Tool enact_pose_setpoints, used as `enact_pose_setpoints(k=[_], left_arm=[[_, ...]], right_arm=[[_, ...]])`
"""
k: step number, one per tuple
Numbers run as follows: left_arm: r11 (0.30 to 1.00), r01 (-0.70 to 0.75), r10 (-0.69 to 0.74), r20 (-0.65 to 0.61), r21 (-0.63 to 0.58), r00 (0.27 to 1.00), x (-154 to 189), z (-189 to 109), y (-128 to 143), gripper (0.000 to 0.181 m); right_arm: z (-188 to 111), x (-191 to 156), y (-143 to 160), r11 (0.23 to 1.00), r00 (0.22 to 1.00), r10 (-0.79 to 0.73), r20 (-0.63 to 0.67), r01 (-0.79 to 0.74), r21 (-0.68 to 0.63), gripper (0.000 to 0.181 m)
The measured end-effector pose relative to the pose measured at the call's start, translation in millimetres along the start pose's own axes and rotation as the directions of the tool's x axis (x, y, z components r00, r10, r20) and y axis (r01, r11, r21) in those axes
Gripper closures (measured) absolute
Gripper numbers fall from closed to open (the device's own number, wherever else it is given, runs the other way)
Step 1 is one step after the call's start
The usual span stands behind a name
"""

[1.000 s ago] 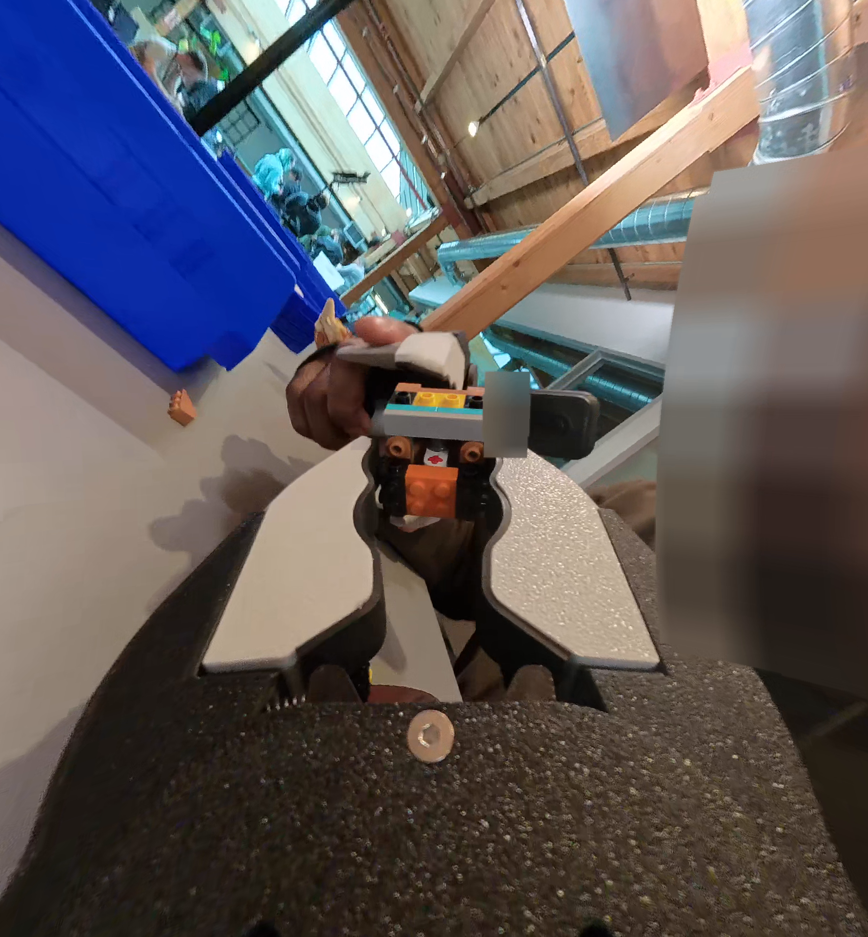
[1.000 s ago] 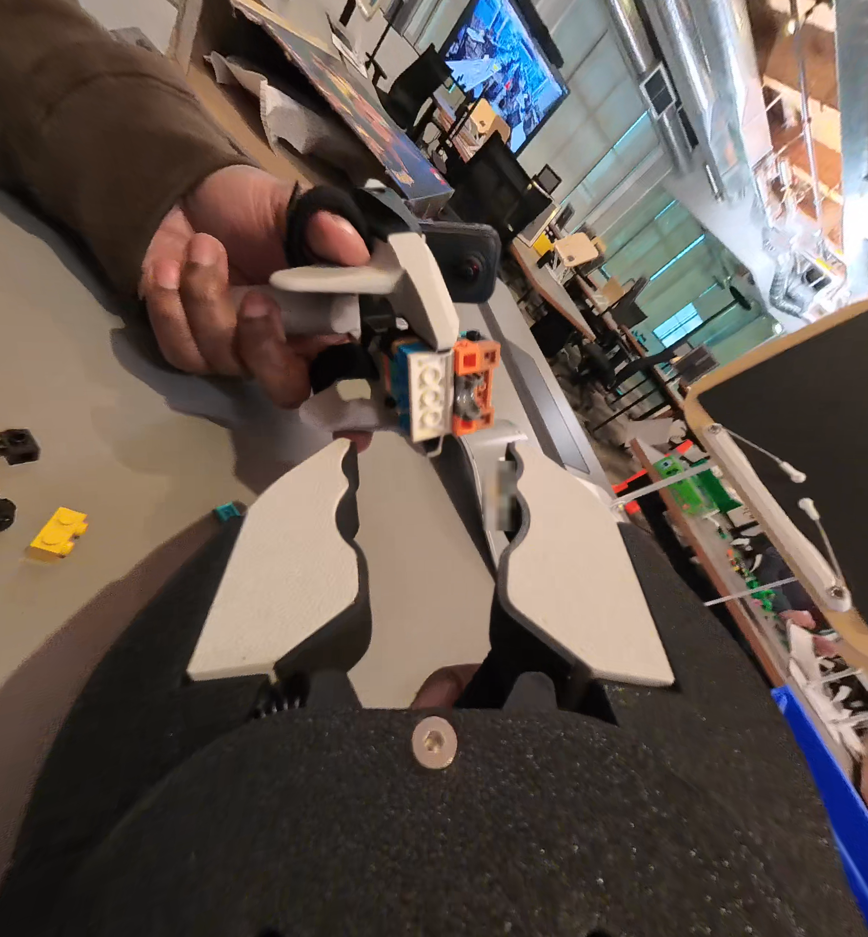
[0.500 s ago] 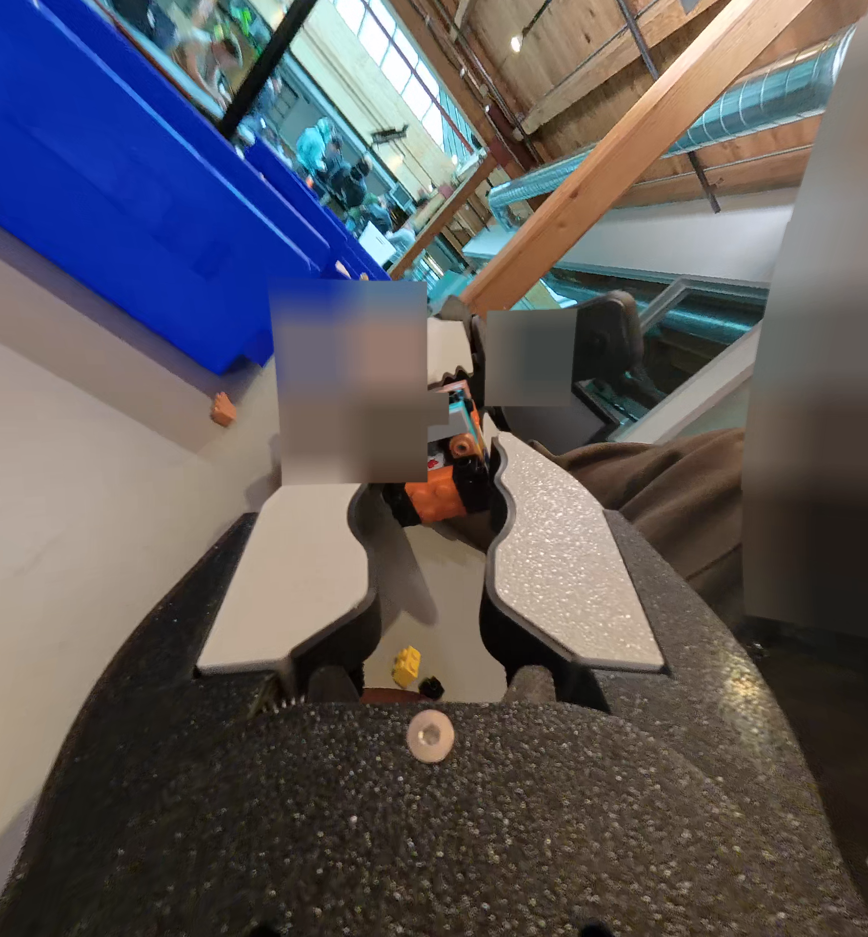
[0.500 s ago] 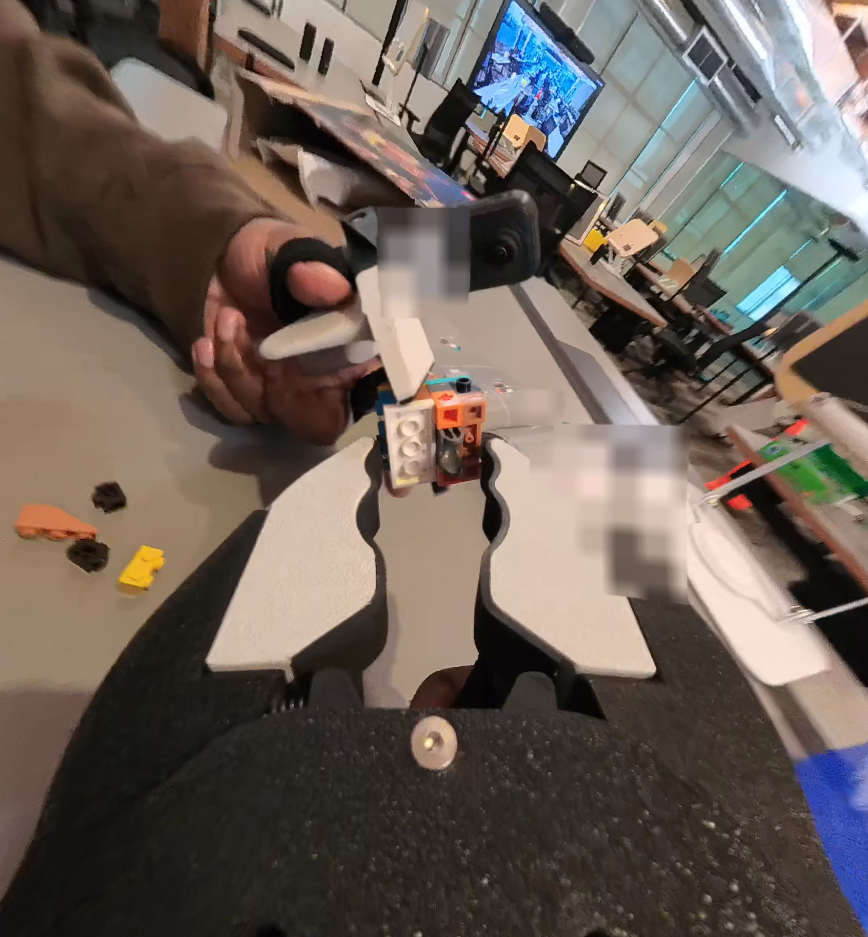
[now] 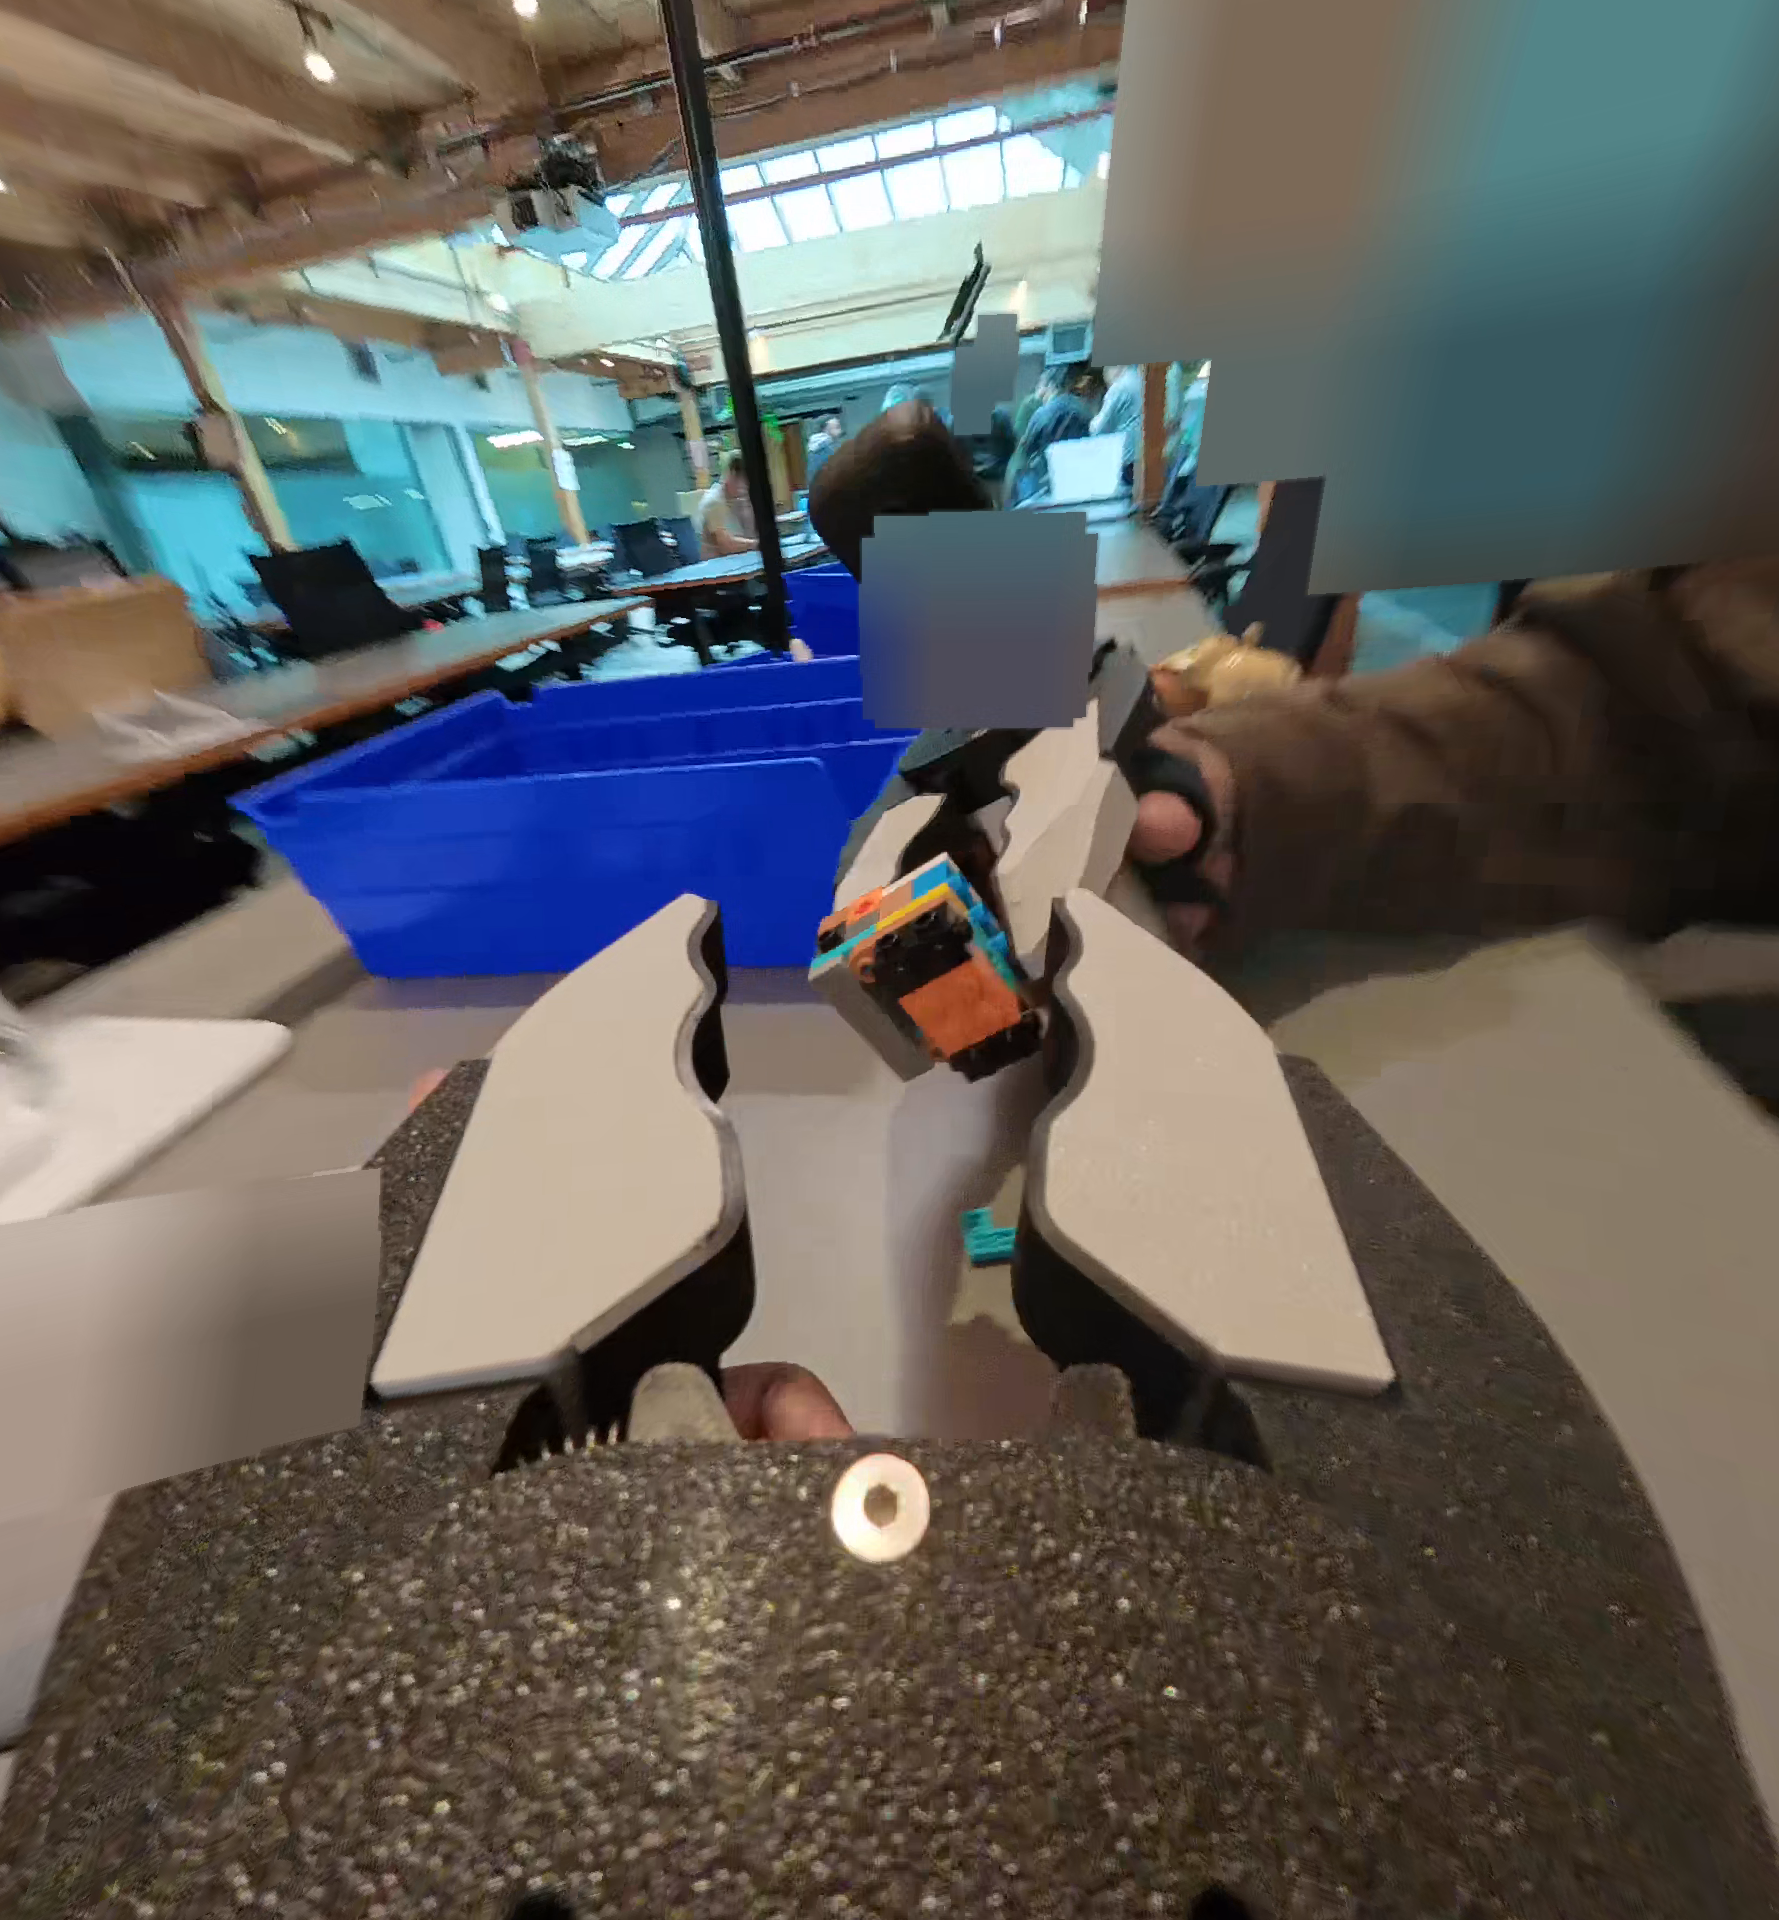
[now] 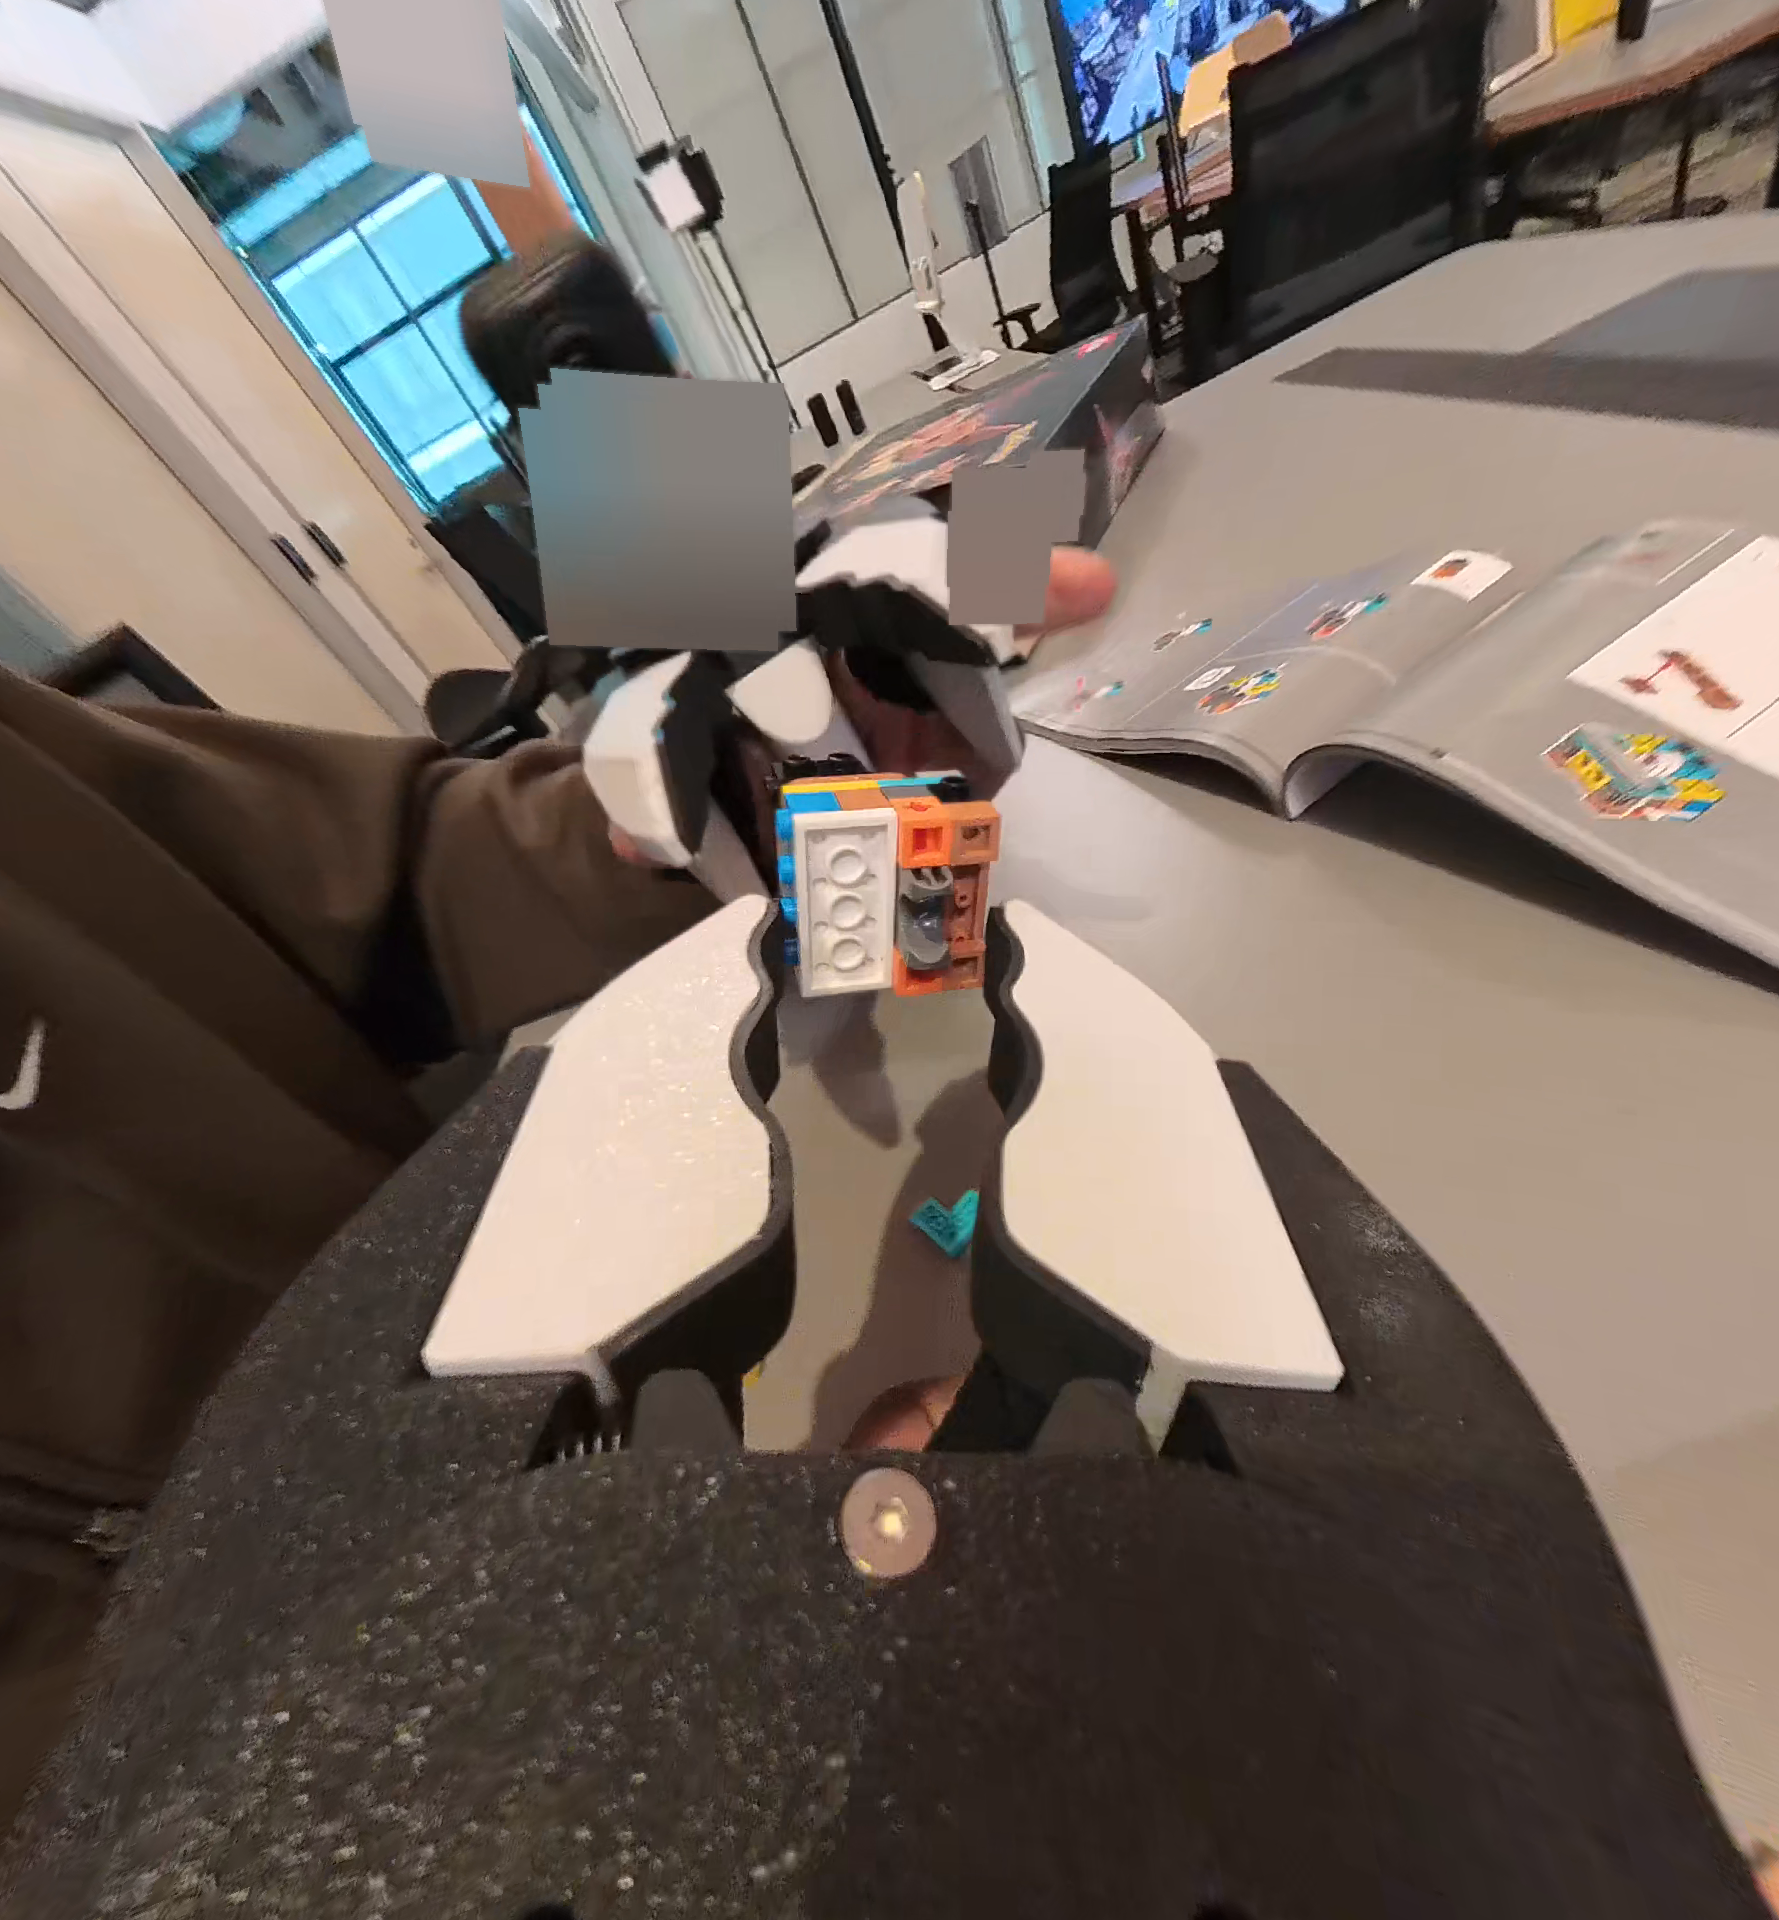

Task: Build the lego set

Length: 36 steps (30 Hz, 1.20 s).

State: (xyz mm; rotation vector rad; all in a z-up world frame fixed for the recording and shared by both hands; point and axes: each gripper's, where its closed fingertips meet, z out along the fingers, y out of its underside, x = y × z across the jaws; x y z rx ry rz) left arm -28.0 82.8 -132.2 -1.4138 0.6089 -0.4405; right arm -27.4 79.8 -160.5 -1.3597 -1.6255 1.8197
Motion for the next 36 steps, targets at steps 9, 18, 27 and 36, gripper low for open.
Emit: enact_pose_setpoints(k=[9, 18, 27, 36], left_arm=[[0.830, -0.536, 0.551, 0.076, -0.156, 0.831, 11, 7, 19, 0.121], [0.785, -0.601, 0.617, 0.100, -0.152, 0.780, 13, 7, 18, 0.140], [0.994, -0.104, 0.101, 0.071, 0.035, 0.992, -2, 1, 5, 0.141], [0.881, 0.420, -0.345, -0.313, 0.218, 0.885, 11, -13, -20, 0.141]], right_arm=[[3, -5, -2, 0.982, 0.979, 0.183, 0.094, -0.187, 0.031, 0.145], [10, -13, 5, 0.973, 0.963, 0.230, 0.137, -0.232, -0.004, 0.145], [-12, 17, 1, 0.998, 0.998, -0.027, -0.062, 0.023, -0.064, 0.147], [-14, 44, 67, 0.798, 0.890, -0.436, -0.132, 0.314, -0.514, 0.159]])
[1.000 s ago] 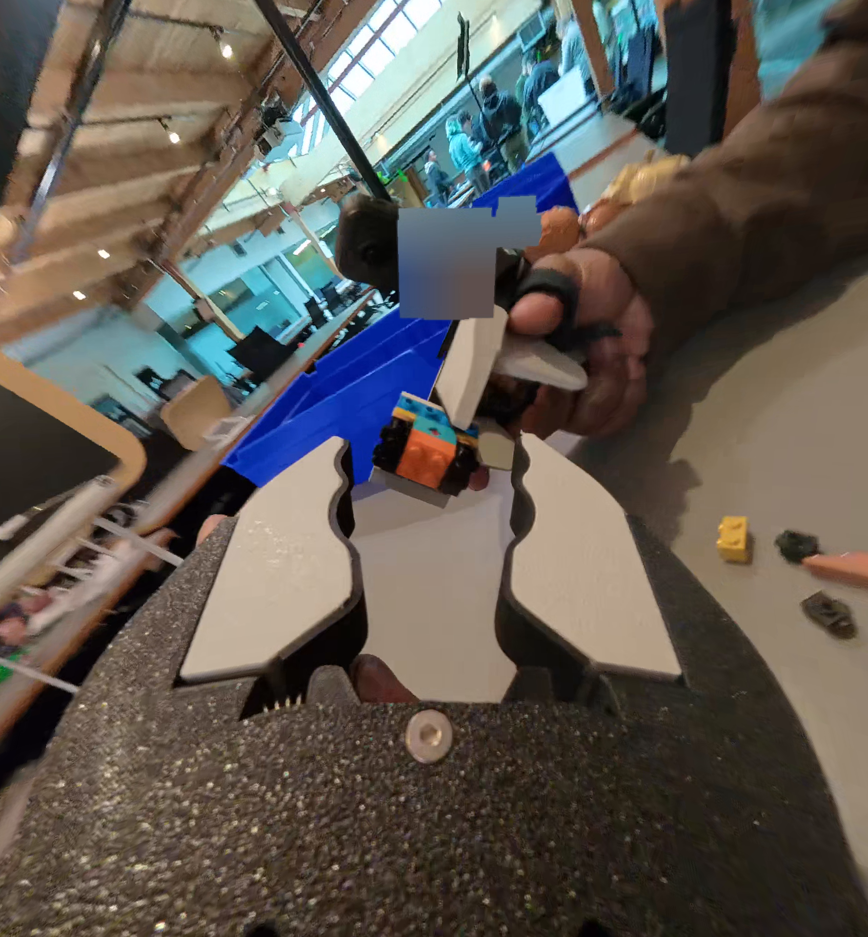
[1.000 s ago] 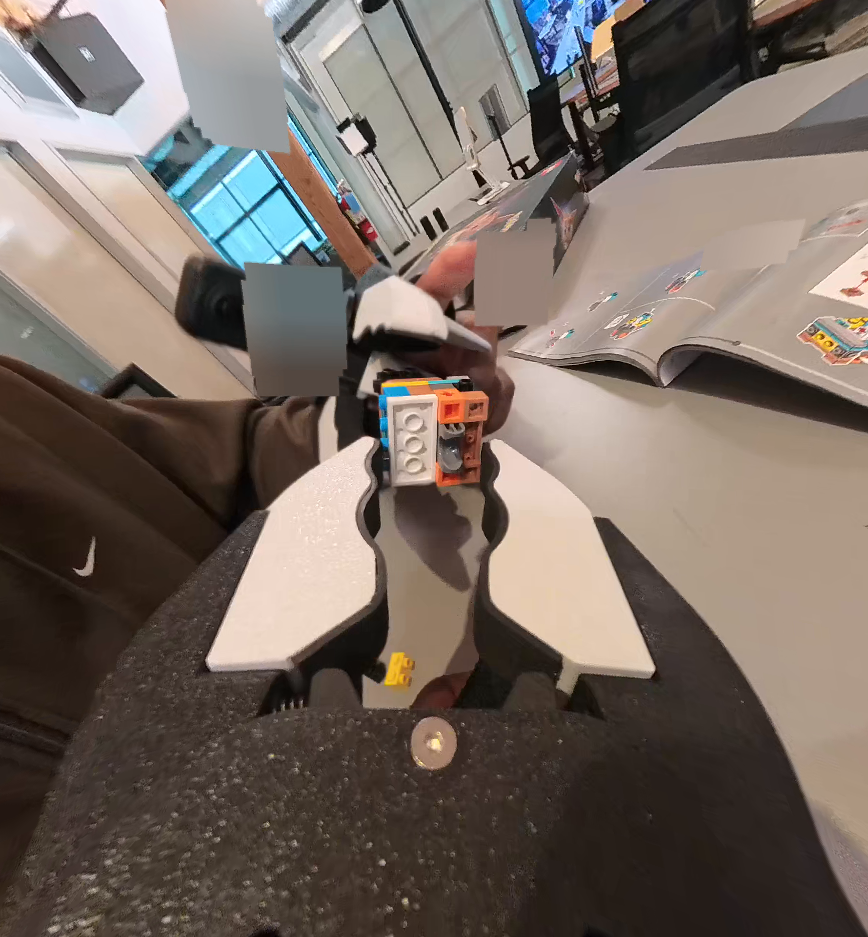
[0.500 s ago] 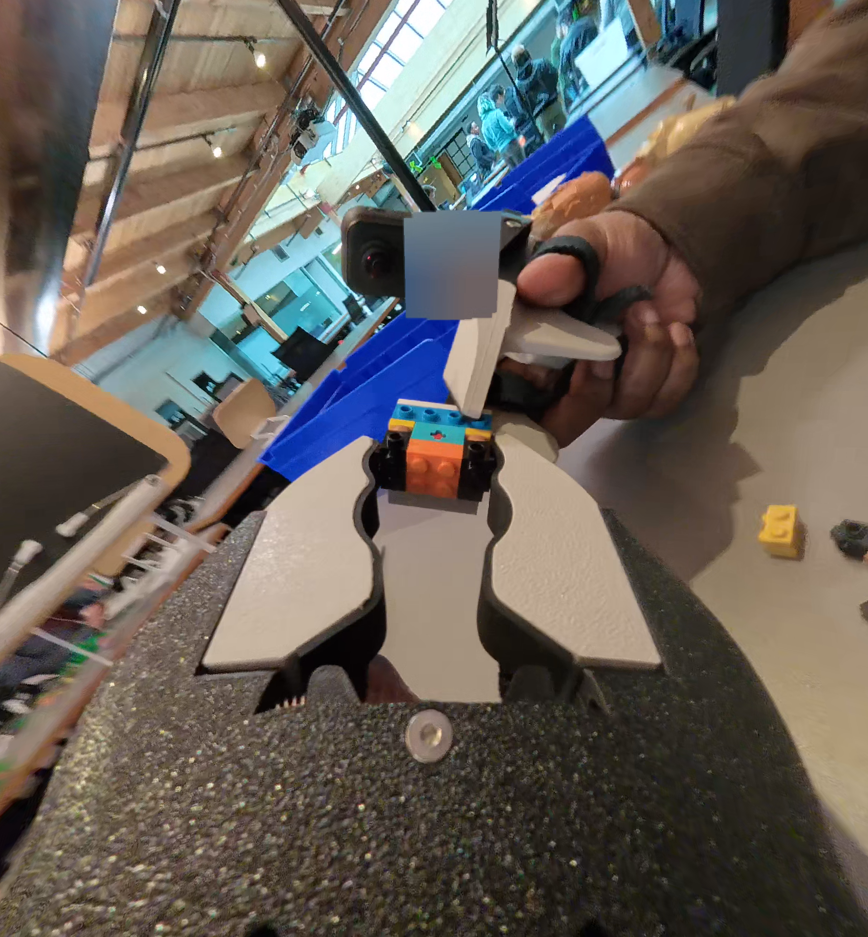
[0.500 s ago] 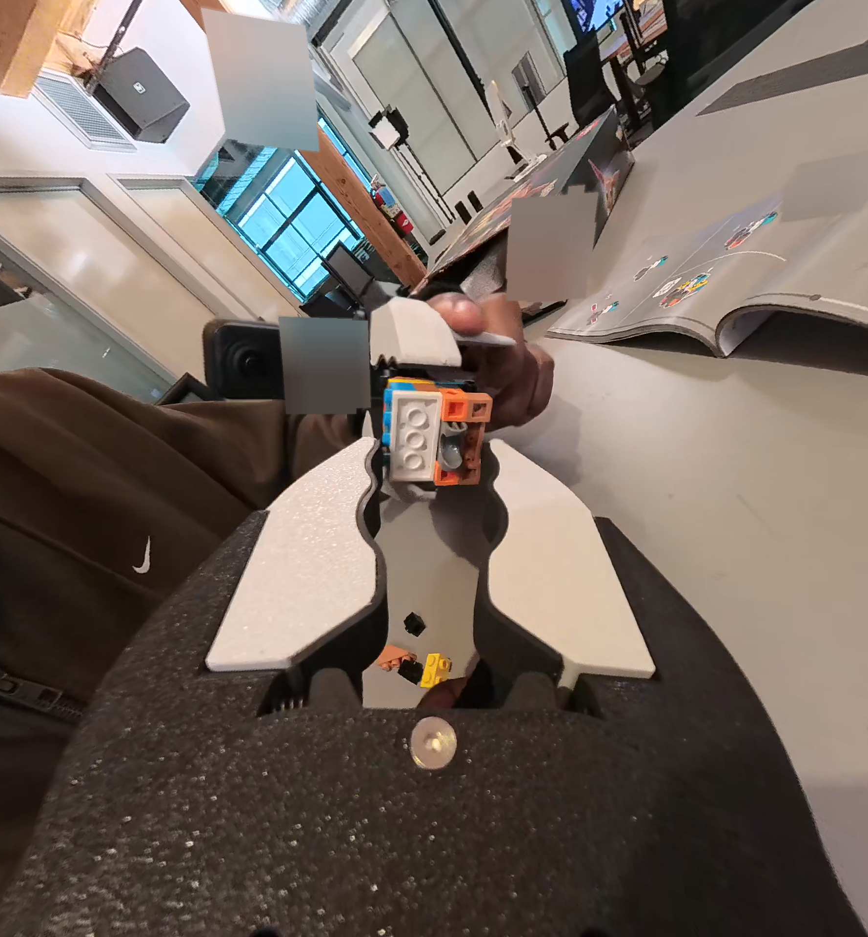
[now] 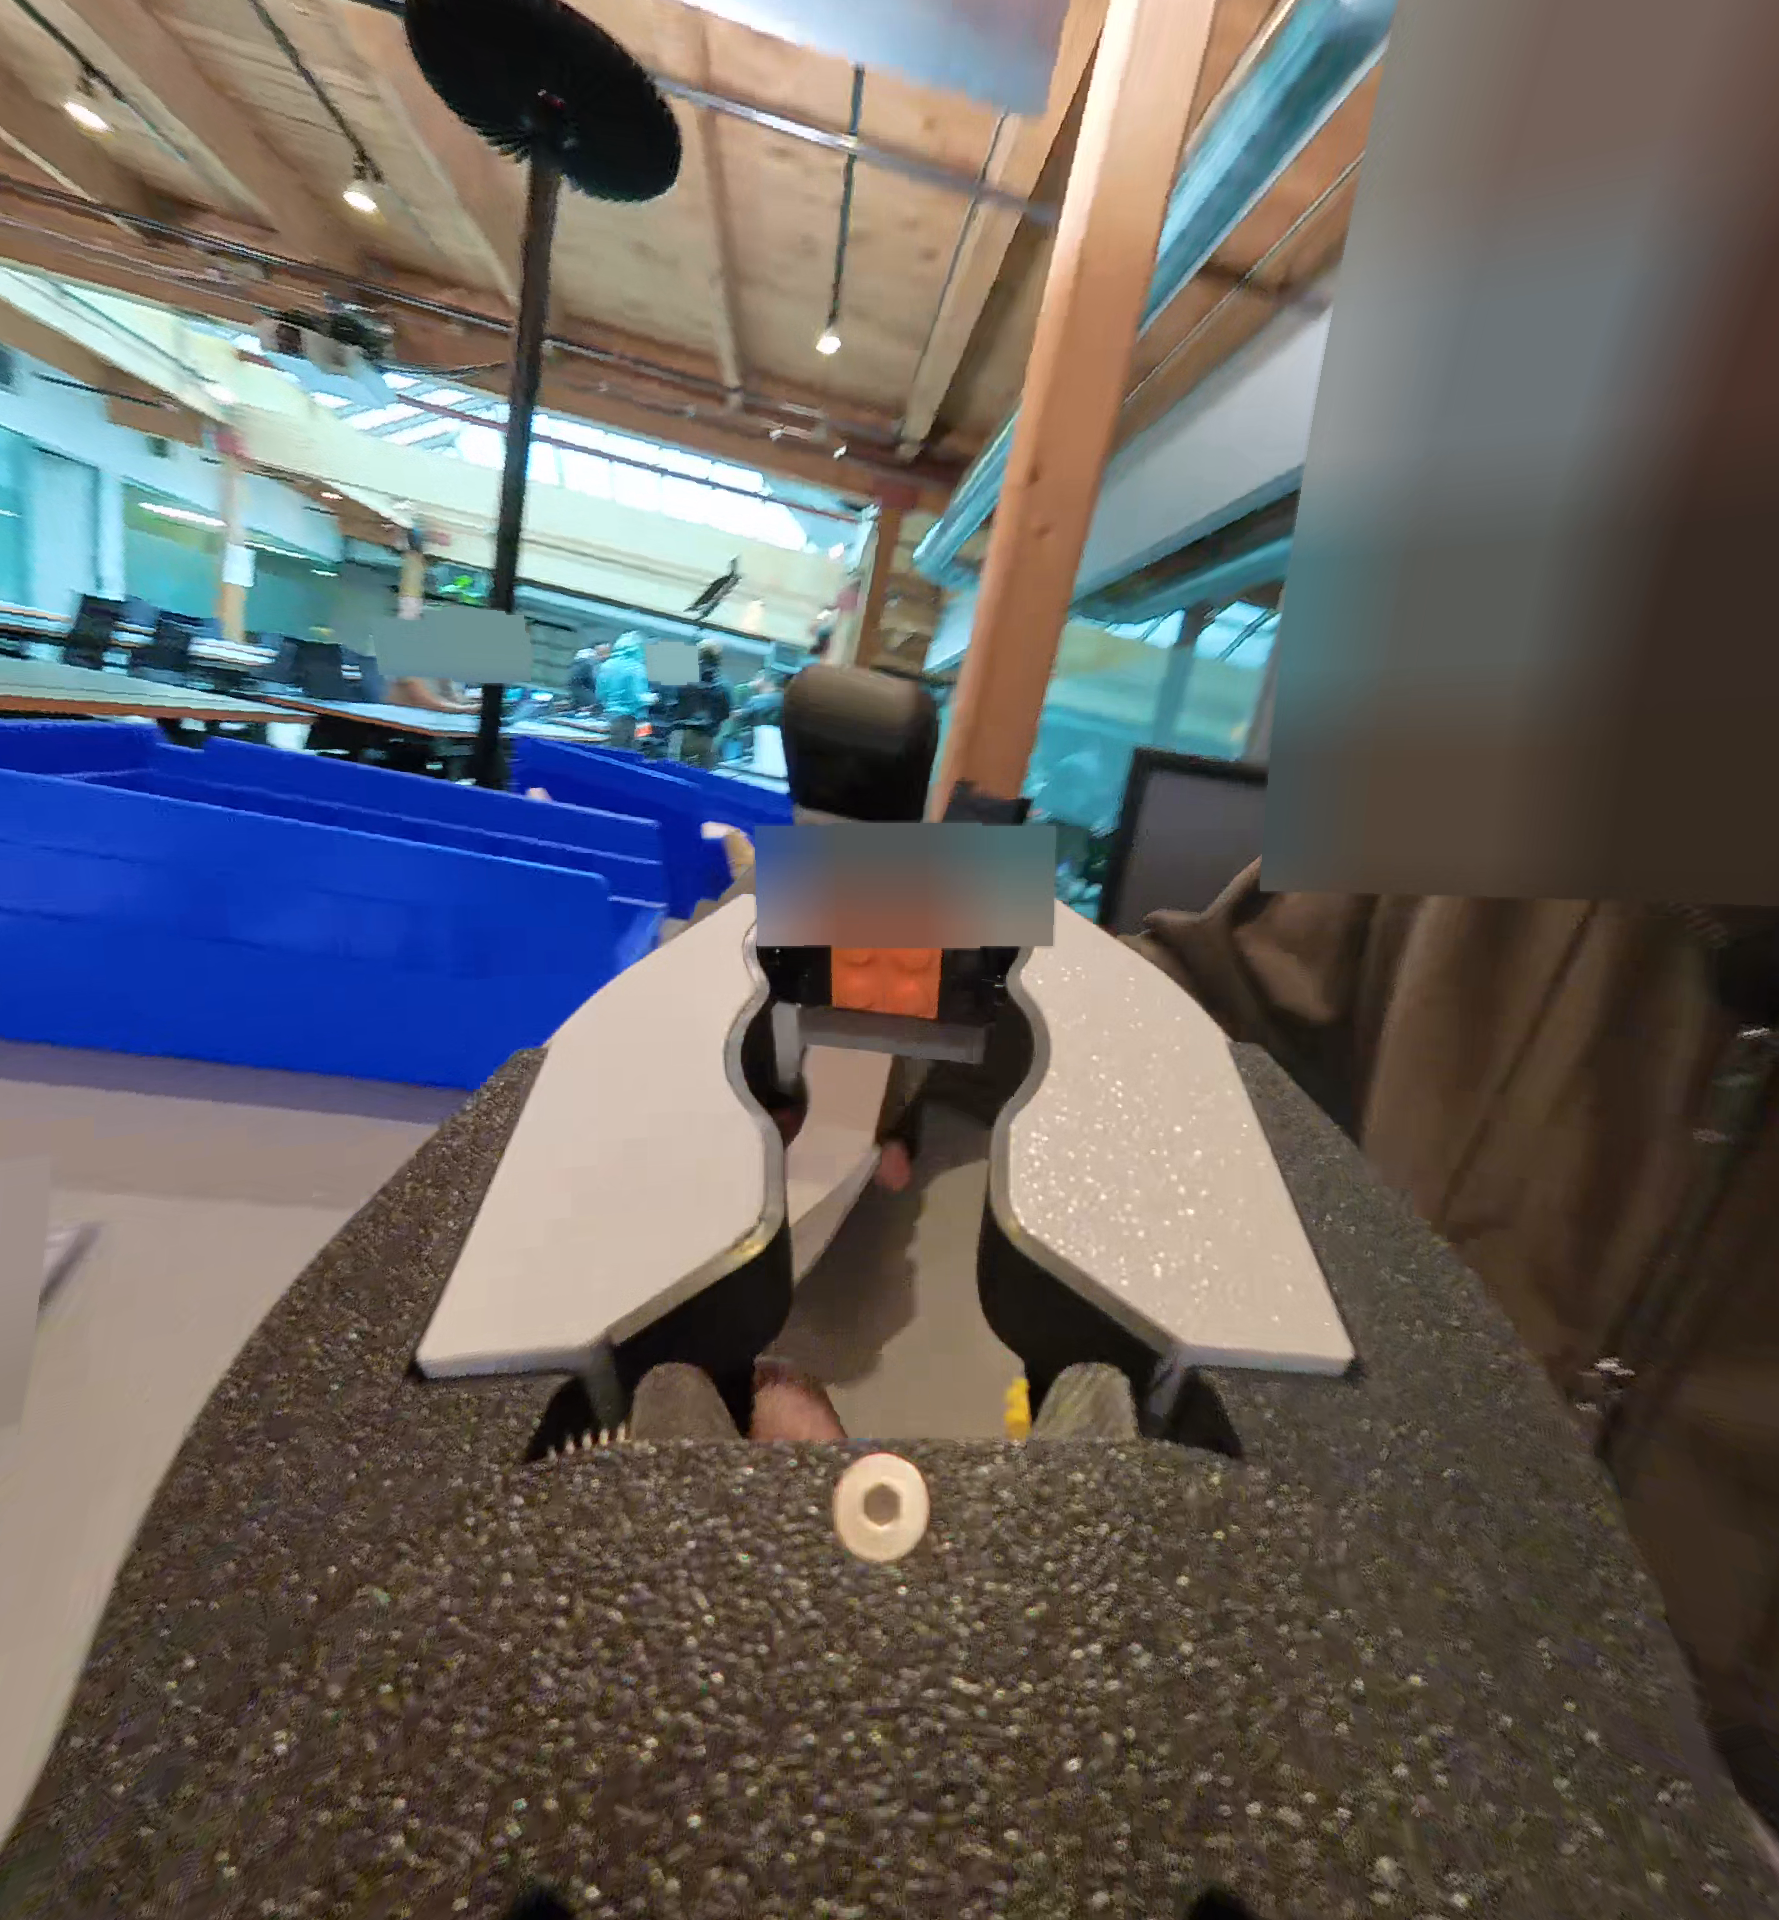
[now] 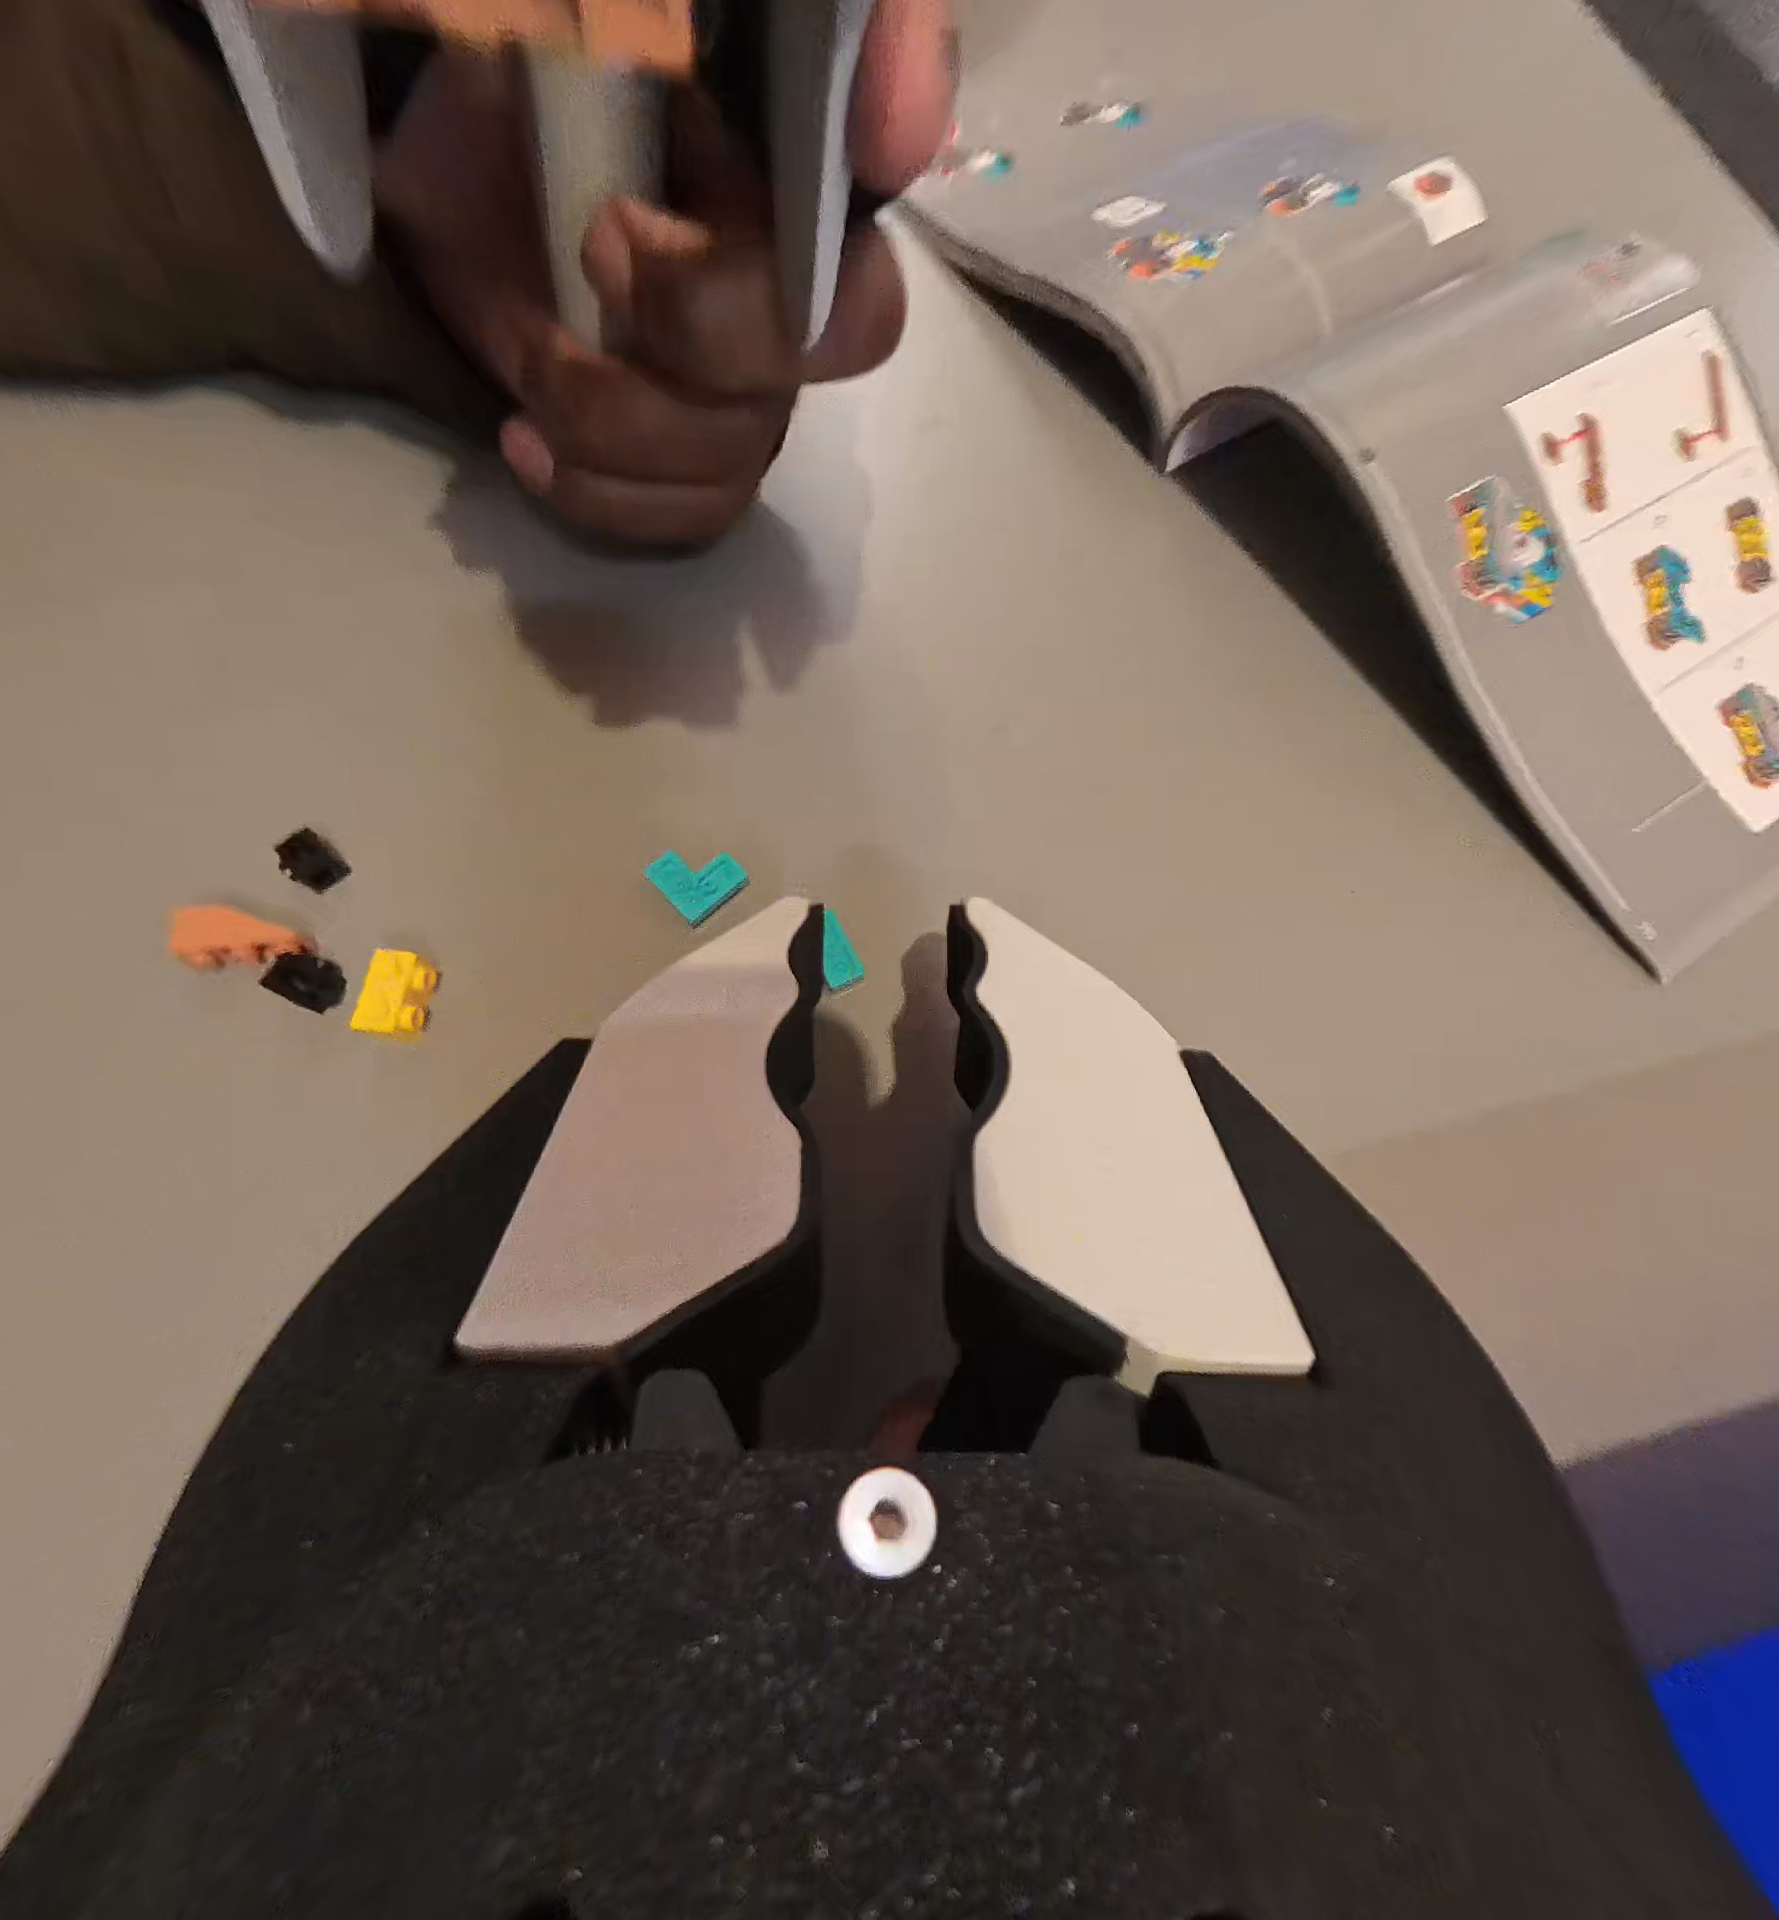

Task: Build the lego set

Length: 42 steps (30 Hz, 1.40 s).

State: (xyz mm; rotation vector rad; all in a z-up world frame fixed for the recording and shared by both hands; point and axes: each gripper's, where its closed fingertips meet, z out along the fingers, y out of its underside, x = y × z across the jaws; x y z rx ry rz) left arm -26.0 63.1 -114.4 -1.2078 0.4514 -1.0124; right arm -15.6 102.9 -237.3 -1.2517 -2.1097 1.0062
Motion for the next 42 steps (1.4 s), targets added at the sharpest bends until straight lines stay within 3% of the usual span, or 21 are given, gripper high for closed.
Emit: enact_pose_setpoints(k=[3, 12, 27, 32, 37, 42], left_arm=[[0.993, 0.115, -0.112, -0.086, 0.037, 0.990, 6, -2, -4, 0.141], [0.945, 0.311, -0.274, -0.278, 0.099, 0.921, 20, -9, -19, 0.141], [0.933, 0.319, -0.256, -0.312, 0.168, 0.915, 24, -16, -32, 0.141], [0.914, 0.343, -0.264, -0.325, 0.216, 0.908, 25, -16, -37, 0.141], [0.872, 0.356, -0.263, -0.292, 0.337, 0.919, 19, -14, -45, 0.141], [0.802, 0.364, -0.275, -0.249, 0.474, 0.929, 10, -10, -49, 0.141]], right_arm=[[4, -6, 5, 0.998, 0.998, -0.050, 0.026, 0.051, -0.026, 0.159], [10, -10, 15, 0.986, 0.990, -0.133, 0.040, 0.136, -0.095, 0.166], [11, -7, 9, 0.990, 0.993, -0.121, -0.009, 0.120, -0.076, 0.174], [-4, -2, -32, 0.992, 0.997, -0.035, -0.063, 0.043, 0.123, 0.174], [-55, 0, -115, 0.892, 0.992, 0.123, -0.011, -0.105, 0.440, 0.174], [-79, -8, -175, 0.879, 0.993, 0.094, 0.069, -0.116, 0.463, 0.174]])
